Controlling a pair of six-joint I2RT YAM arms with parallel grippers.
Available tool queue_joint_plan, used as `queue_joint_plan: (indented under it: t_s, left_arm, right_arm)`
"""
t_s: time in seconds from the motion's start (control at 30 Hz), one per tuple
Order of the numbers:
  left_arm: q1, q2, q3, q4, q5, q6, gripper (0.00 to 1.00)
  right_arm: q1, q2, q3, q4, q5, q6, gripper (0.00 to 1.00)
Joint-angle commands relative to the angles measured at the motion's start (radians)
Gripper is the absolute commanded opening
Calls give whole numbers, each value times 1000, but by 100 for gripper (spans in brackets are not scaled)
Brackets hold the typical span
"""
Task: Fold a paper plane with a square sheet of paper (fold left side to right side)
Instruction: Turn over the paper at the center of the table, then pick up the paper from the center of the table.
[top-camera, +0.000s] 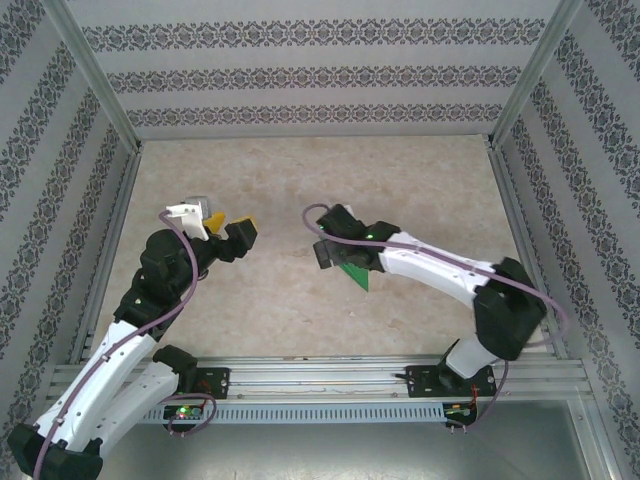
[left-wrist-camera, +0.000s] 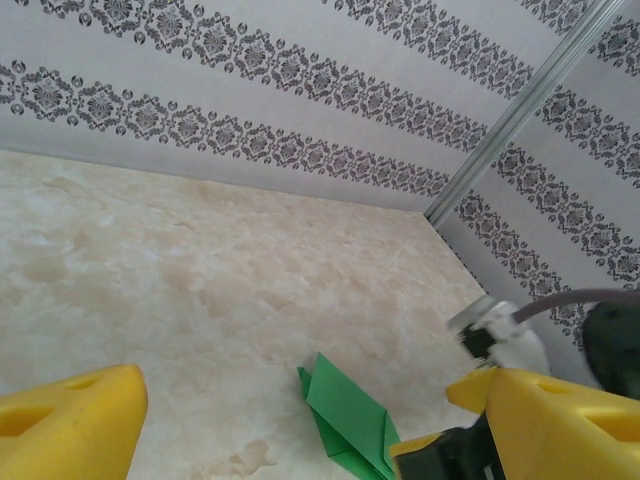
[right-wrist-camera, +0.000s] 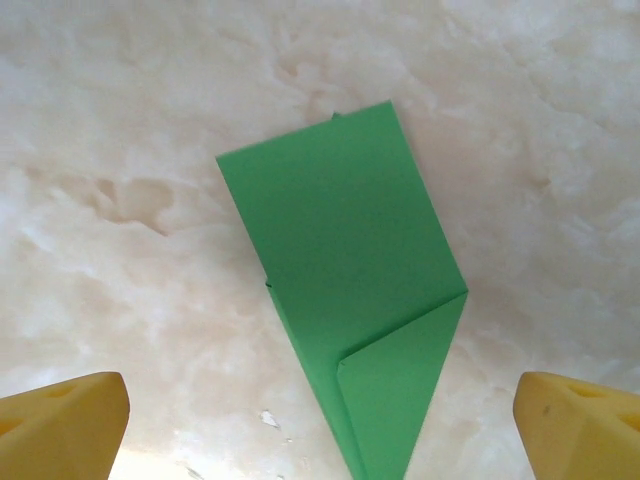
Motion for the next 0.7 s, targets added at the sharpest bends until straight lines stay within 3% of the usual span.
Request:
queue_joint_plan:
  t_s: [0.0, 0.3, 0.67]
  left_arm:
    - [16, 8, -6, 28, 28, -15, 87]
    - [16, 66, -11, 65, 75, -41, 85]
    - [14, 271, 20, 86, 215, -126, 73]
  right_arm:
    - [-62, -123, -104, 191, -133, 56, 98]
    - [-301, -357, -383, 423, -339, 190, 98]
    - [-560, -454, -619, 575, -559, 304, 98]
